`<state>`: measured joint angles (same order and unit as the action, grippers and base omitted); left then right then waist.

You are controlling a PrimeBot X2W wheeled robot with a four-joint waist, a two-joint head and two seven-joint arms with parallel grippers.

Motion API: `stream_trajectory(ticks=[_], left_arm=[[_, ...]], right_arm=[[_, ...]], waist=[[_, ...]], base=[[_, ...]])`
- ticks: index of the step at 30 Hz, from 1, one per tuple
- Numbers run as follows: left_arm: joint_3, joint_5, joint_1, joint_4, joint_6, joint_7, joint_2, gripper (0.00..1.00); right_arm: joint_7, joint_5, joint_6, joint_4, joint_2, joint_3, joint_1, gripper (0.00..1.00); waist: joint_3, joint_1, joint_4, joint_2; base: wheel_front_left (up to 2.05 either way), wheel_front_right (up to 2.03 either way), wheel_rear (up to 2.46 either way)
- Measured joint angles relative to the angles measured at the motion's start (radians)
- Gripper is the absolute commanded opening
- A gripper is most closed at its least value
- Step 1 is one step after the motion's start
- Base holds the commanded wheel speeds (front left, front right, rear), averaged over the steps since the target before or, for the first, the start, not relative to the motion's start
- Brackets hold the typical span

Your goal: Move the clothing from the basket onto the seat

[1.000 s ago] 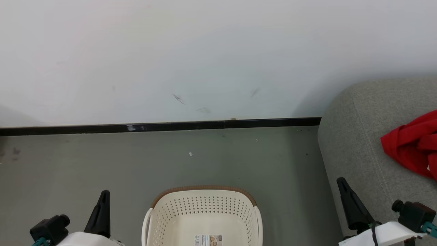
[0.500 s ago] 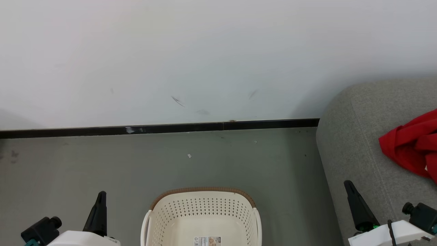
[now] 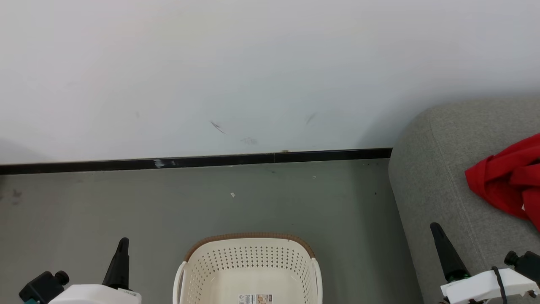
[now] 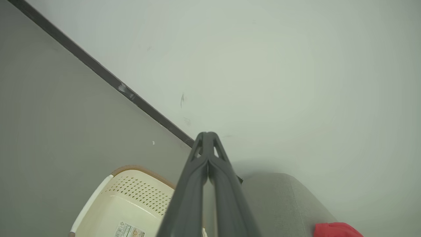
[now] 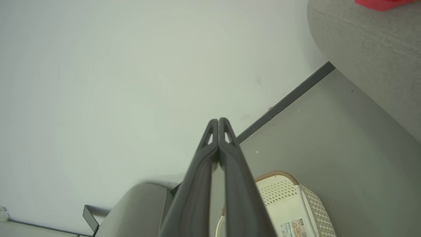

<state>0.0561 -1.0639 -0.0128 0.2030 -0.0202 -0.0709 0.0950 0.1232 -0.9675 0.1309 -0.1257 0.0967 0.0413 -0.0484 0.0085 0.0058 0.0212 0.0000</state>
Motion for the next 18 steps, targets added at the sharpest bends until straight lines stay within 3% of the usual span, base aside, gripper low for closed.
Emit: stream_trajectory(ticks=[10,18], left_arm=[[-0.026,-0.104,-0.005,0.005,-0.008,0.035,-0.01,0.0],[-0.049,-0.202,-0.021,0.009,-0.02,0.067,-0.024,0.0]], right_arm=[[-0.028,-0.144,0.0,-0.029,0.005,-0.01,0.019,0.0],[-0.05,-0.275,0.0,-0.053,0.009,-0.021,0.043,0.0]], waist=[[0.001,-0.0039,-0.004,0.0],[0.0,-0.0048,-0.008,0.0]], base=[[0.0,0.0,0.0],[0.0,0.0,0.0]])
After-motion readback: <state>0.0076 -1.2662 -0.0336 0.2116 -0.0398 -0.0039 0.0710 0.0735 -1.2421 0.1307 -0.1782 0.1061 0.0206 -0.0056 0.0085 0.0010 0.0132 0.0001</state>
